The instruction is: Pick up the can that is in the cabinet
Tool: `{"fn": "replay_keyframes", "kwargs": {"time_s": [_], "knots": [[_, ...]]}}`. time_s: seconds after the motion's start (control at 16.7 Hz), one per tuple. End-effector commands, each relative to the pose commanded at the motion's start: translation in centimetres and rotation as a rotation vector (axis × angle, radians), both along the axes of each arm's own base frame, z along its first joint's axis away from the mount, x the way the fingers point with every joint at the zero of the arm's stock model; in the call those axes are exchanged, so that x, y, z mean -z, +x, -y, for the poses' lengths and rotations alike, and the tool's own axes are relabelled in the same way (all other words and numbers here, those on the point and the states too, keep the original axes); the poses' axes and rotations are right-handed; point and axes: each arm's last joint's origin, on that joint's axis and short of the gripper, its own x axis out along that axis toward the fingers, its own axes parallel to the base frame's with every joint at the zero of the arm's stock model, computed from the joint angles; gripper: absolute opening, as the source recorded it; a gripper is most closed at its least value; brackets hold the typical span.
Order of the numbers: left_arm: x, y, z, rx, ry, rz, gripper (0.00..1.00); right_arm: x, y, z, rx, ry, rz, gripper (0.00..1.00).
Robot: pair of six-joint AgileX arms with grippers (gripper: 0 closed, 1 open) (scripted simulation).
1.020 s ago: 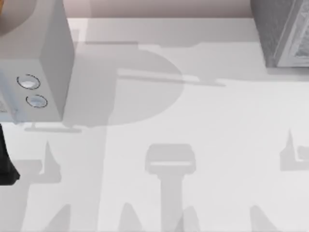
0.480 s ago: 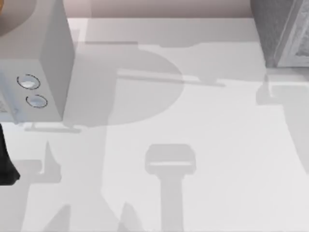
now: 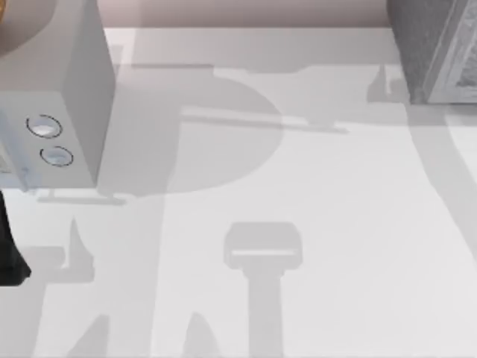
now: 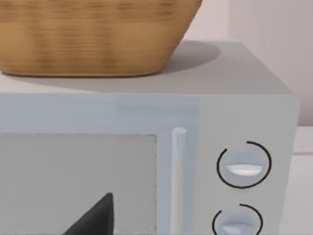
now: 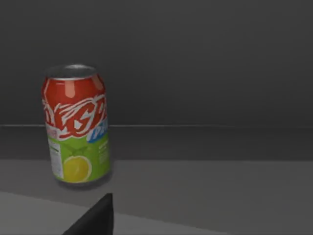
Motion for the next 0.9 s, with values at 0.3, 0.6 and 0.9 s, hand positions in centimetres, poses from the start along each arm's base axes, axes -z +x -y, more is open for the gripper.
{"fn": "replay_keyframes", "kwargs": {"time_s": [0.3, 0.6, 0.9], "knots": [[0.0, 0.0, 0.0, 0.000, 0.000, 0.000, 1.00, -0.6, 0.6, -0.3, -0.002, 0.002, 0.006, 1.00], [0.0, 0.0, 0.0, 0.000, 0.000, 0.000, 1.00, -0.4, 1.7, -1.3, 0.003, -0.001, 0.016, 1.00], [0.0, 0.0, 0.0, 0.000, 0.000, 0.000, 1.00, 1.8, 6.4, -7.0, 0.004, -0.001, 0.014, 1.00]]}}
